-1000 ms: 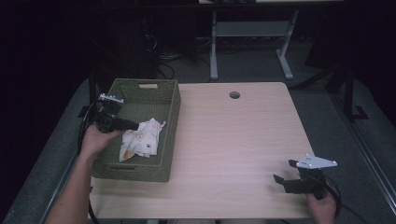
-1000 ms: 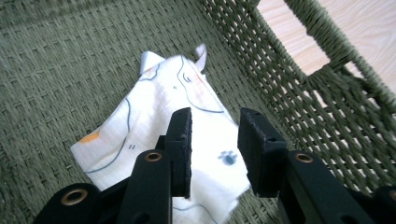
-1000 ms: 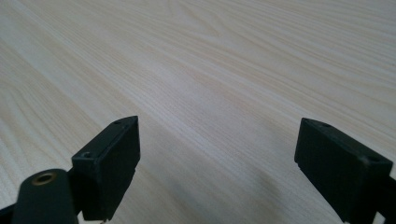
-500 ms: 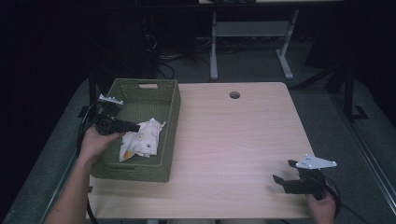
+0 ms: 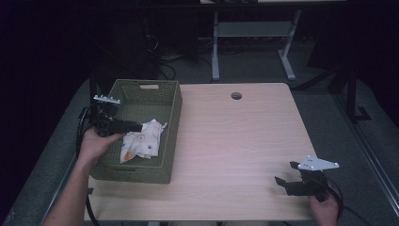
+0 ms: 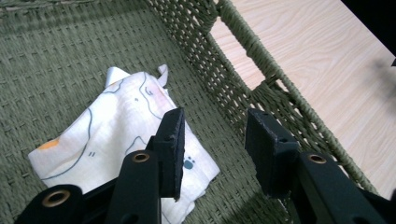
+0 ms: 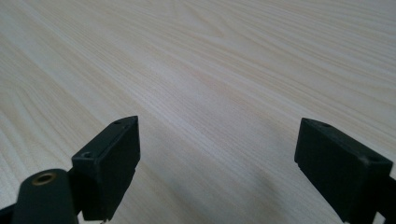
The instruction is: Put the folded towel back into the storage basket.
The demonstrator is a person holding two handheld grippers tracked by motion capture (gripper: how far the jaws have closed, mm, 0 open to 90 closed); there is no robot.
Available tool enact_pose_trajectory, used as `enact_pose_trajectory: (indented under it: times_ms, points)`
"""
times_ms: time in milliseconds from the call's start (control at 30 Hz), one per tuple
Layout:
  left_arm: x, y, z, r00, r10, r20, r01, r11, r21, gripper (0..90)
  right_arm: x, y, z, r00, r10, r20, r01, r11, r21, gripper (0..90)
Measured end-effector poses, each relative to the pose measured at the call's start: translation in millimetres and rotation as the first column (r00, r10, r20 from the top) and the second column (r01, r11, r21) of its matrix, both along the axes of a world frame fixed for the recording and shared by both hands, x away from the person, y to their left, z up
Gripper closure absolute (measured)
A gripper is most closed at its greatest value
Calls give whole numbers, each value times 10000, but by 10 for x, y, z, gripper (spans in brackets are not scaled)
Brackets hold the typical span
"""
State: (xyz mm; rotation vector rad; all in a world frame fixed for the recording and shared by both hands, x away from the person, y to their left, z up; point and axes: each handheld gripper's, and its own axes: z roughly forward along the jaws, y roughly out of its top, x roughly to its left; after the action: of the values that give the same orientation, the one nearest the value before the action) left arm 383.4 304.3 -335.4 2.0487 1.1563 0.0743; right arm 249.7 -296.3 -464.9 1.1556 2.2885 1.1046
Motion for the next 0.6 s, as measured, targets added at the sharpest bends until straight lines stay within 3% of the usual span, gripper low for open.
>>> enact_pose_trajectory:
  times_ms: [333,600]
  points:
    - [-41,-93,53,9998,-123,161,131,9989,-458,549,-6,-4,8,10000,-4,40,4,10000,9,138]
    - [-54,-145,68,9996,-156,248,169,9985,-516,512,-16,-10,17,9999,-36,105,36,10000,34,138]
